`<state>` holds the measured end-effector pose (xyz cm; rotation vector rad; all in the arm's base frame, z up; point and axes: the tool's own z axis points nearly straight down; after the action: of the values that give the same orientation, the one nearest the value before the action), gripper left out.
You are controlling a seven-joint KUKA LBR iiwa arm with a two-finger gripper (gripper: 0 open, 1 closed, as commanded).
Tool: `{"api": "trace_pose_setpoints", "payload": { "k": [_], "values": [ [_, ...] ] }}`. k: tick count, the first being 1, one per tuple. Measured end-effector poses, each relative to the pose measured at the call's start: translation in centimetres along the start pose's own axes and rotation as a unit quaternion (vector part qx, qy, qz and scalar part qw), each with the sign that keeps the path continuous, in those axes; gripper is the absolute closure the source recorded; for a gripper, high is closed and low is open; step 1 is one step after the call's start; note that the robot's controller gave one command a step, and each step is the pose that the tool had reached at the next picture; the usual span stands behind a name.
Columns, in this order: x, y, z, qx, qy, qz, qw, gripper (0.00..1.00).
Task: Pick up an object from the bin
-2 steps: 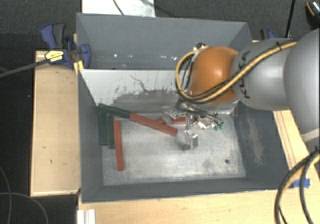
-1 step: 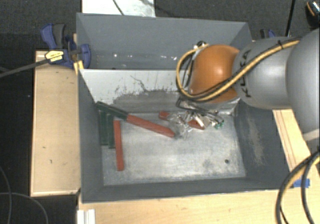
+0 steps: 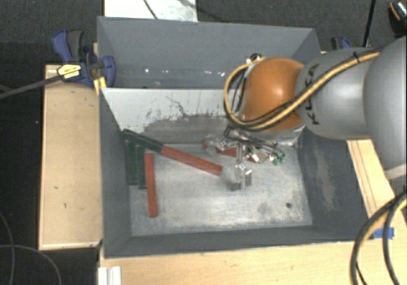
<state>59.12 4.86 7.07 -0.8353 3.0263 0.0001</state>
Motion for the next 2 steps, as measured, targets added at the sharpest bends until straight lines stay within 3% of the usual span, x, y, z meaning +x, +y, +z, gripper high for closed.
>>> {"api": "trace_pose_setpoints", "payload": {
  "k": [1,2],
  "values": [
    [-4.22,8.60,-0.04,-0.002,-0.0027,-0.005,1.0000,0.00],
    [-3.99,8.06,-0.01,0.000,-0.0016,-0.002,1.0000,1.00]
  ]
}}
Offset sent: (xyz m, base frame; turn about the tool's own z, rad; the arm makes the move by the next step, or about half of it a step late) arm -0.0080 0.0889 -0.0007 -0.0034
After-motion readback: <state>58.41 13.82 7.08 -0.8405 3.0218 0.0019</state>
